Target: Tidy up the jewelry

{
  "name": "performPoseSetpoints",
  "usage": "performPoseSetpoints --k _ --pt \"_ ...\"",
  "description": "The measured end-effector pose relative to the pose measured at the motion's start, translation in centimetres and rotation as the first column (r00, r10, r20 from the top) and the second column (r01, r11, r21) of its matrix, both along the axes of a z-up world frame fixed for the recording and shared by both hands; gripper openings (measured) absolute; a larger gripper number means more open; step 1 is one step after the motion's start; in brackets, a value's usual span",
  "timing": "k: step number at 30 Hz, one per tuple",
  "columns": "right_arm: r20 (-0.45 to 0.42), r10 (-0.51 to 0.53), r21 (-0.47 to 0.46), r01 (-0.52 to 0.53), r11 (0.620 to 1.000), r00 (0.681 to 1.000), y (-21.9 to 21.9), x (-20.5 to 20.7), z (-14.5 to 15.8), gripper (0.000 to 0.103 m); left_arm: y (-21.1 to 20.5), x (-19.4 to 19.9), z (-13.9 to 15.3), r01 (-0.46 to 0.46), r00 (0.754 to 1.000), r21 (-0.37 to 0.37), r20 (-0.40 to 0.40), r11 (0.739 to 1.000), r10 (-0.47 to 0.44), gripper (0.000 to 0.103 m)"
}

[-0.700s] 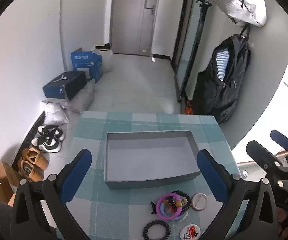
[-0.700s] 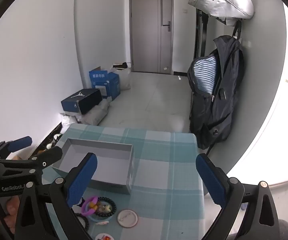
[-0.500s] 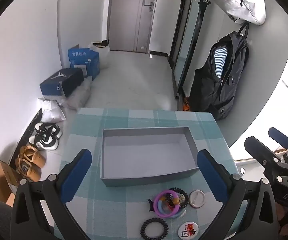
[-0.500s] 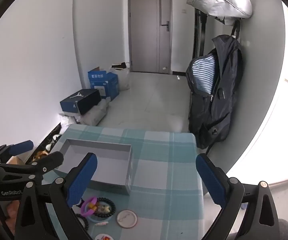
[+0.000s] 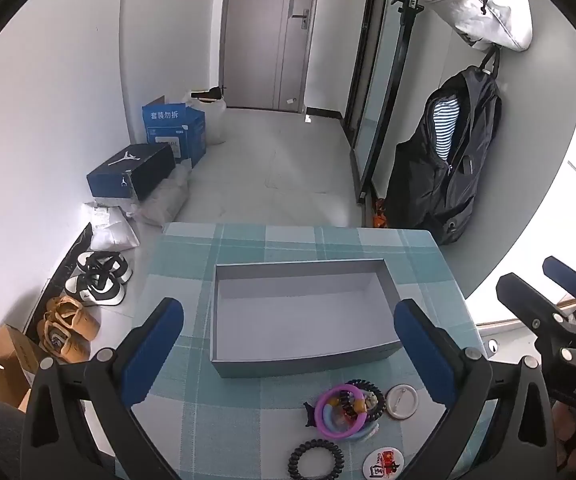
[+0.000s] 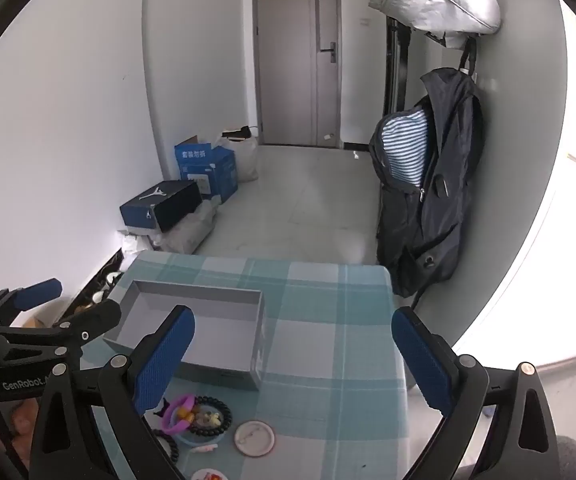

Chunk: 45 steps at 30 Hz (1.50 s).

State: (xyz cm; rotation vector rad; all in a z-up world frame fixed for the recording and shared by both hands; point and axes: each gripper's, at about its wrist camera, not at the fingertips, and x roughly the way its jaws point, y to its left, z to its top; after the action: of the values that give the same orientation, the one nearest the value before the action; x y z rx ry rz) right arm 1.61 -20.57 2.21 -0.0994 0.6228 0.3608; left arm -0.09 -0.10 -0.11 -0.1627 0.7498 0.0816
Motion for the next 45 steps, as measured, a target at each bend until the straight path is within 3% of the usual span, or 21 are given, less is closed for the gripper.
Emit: performPoseSetpoints --k 45 --pt "-0.001 0.026 0.001 -0.026 1.0 1.0 0.03 -0.07 -0.3 0.099 0.1 -0.09 0.06 -0.003 1.0 0.002 0.0 1.0 0.003 0.102"
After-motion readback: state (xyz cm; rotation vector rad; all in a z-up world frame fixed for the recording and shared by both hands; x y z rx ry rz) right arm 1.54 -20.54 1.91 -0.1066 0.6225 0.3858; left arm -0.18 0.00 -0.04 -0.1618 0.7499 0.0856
